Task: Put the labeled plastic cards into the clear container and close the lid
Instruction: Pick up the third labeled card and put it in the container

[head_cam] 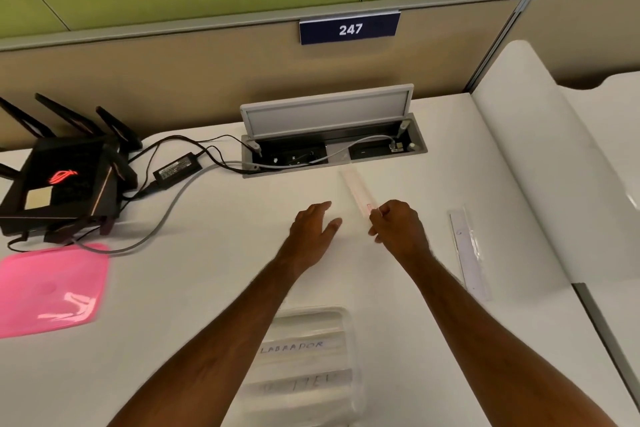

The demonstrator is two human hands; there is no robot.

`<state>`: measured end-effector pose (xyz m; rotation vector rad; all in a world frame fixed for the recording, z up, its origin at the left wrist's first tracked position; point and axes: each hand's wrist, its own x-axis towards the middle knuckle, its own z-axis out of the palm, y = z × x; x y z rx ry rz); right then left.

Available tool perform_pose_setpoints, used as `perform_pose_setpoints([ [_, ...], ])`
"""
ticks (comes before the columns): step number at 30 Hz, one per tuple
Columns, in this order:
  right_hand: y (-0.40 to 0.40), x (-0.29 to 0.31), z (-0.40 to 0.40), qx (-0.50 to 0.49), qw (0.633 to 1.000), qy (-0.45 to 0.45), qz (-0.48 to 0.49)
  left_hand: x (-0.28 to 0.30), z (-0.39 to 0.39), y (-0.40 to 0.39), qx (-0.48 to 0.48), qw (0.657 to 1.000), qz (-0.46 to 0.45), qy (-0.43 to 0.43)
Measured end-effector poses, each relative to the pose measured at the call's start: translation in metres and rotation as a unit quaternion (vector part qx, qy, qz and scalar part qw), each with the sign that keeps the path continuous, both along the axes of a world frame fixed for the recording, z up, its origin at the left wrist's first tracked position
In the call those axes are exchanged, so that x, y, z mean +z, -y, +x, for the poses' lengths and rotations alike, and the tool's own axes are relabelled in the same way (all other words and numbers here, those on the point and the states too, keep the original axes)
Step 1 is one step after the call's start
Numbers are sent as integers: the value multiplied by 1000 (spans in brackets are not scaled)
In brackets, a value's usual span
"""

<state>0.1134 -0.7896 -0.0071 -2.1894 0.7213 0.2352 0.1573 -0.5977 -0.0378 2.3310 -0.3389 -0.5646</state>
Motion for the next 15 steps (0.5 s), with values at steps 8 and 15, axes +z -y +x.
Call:
perform_pose_setpoints([
  [8, -22, 44, -41, 66, 995, 43, 63, 35, -4, -37, 152, 981, -121, 4],
  [15, -32, 82, -84, 72, 965, 102, 229, 60, -28, -85, 211, 951, -225, 4],
])
